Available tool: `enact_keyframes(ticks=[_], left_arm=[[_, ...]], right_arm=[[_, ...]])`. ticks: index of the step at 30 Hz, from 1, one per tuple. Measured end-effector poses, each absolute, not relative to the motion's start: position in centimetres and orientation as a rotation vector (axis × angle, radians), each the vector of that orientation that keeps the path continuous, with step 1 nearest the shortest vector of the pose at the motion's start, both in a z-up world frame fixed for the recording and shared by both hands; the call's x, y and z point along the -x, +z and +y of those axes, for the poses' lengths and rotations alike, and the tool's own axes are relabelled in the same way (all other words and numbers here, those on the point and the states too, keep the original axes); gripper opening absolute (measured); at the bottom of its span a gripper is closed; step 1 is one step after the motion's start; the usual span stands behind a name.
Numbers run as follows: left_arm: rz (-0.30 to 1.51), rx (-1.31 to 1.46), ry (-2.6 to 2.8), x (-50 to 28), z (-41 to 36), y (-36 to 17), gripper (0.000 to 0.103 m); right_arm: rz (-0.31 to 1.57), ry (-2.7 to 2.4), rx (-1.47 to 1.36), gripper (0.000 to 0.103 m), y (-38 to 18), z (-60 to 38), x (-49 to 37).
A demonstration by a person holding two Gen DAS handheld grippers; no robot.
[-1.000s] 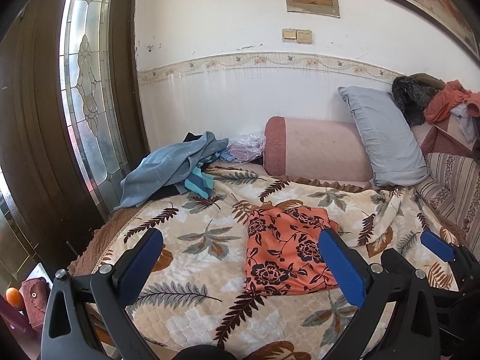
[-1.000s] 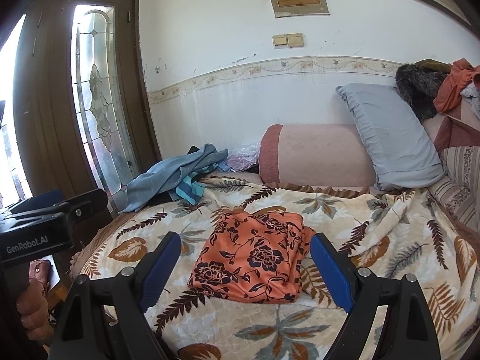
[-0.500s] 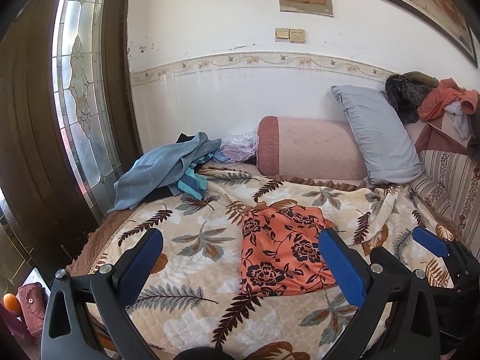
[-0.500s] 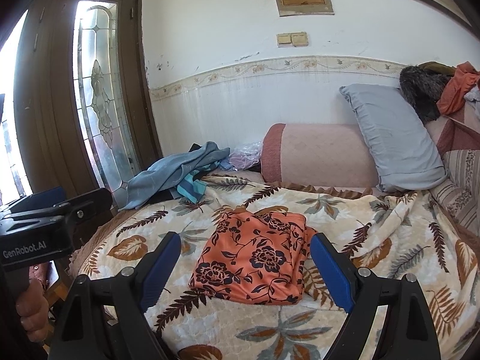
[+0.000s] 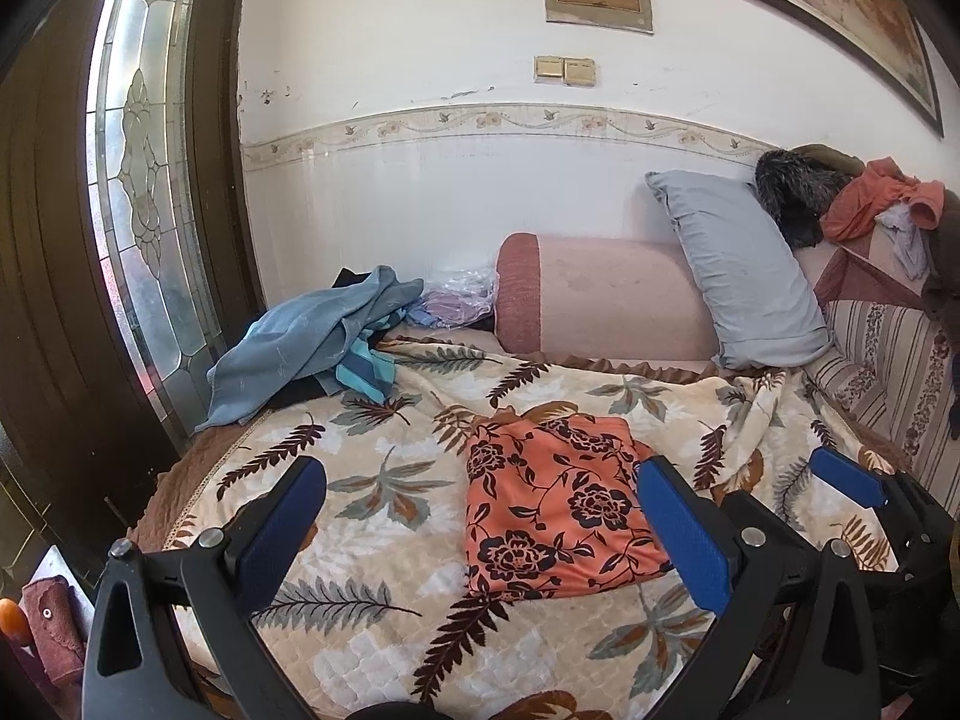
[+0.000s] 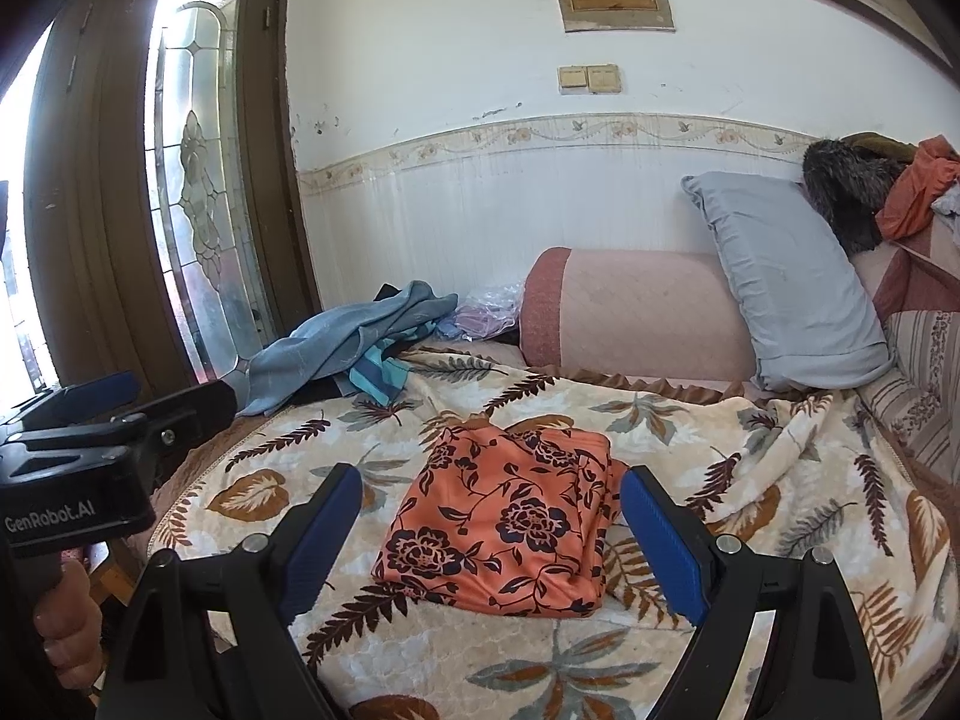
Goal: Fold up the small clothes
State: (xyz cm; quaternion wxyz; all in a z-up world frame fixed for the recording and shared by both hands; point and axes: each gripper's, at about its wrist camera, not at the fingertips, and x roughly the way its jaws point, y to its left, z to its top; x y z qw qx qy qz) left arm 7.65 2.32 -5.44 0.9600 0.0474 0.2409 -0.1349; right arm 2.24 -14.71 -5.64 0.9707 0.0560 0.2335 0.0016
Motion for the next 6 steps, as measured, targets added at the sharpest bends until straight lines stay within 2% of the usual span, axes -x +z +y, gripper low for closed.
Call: enact_keyframes(ticks=[6], left_arm=[[0.482,-0.092,-0.27,-8.17,2.28,-5.95,0.103]], right_arm=[[0.474,-0.004,-0.116,0.09,-5.96,-14.73,-2.78]])
